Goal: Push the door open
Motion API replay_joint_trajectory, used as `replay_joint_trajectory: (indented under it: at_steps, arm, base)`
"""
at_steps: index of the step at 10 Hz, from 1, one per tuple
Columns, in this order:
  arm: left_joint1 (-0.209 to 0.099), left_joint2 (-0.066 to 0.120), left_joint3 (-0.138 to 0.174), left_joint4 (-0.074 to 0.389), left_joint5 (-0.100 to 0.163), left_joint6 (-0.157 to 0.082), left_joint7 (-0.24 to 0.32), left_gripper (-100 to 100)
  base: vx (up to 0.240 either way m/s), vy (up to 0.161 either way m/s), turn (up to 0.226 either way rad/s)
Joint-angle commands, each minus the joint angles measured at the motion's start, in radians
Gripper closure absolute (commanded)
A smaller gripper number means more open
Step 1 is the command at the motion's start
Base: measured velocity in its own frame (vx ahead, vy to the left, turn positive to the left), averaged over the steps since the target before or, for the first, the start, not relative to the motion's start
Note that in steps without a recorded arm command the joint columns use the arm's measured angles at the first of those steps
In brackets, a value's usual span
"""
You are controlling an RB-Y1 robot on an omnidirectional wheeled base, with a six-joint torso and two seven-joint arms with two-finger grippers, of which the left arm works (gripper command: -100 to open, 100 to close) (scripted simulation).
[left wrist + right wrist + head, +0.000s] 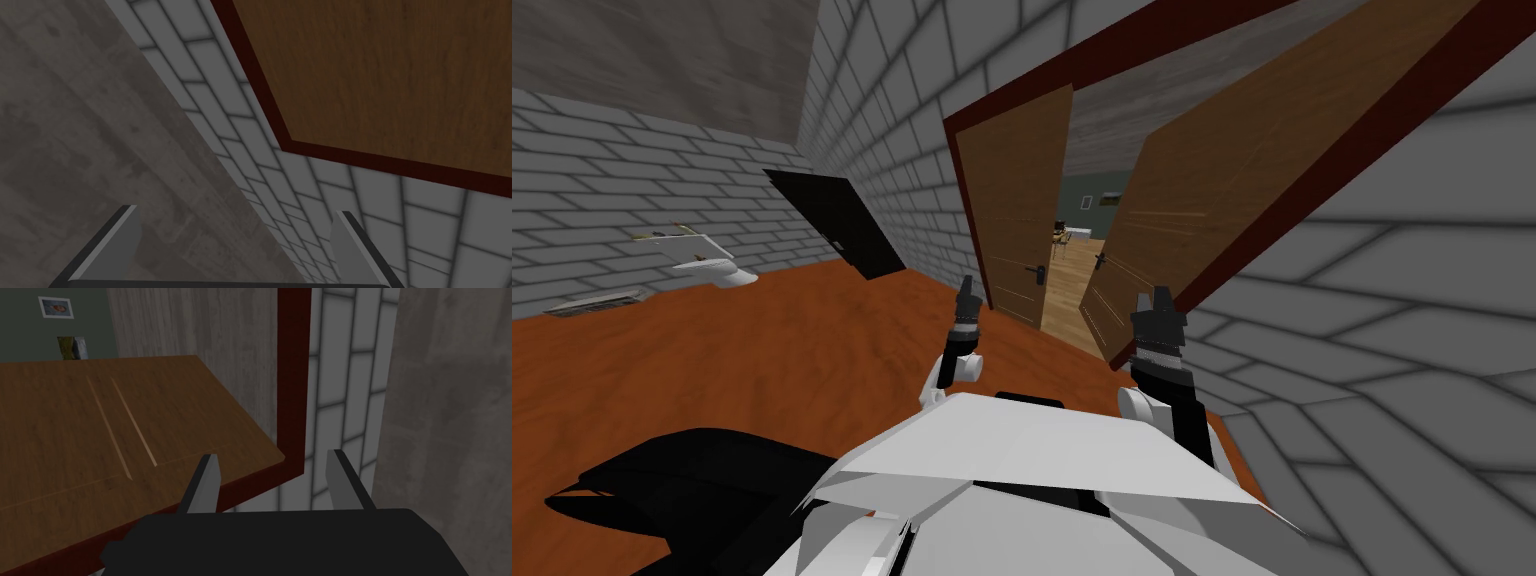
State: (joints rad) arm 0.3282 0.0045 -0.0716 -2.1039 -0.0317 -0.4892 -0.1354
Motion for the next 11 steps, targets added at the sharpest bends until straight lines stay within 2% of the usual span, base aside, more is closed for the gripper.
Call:
replay_joint_trajectory:
  at_steps: [1,4,5,7,8,9,10,11]
  arm:
    - [-0.011,0.007,0.004,0.029,0.003,-0.009,0.006,-100]
    - [-0.067,0.019,0.0,0.116,0.005,-0.005,0.02,-100]
    - [-0.067,0.019,0.0,0.127,0.005,-0.005,0.02,-100]
    - [-0.107,0.027,-0.004,0.185,0.006,-0.002,0.029,-100]
    - [-0.107,0.027,-0.004,0.197,0.006,-0.002,0.029,-100]
    - [-0.129,0.029,-0.005,0.231,0.006,-0.001,0.035,-100]
    - [-0.129,0.029,-0.005,0.235,0.006,-0.001,0.035,-100]
    - [-0.151,0.032,-0.007,0.274,0.007,0.0,0.04,-100]
  base:
    - [0.066,0.012,-0.008]
    - [0.073,0.025,-0.022]
    - [0.066,0.012,-0.007]
    - [0.074,0.017,-0.02]
    - [0.055,0.021,-0.014]
    - [0.046,0.013,-0.015]
    - [0.039,0.01,-0.011]
    - [0.051,0.008,-0.023]
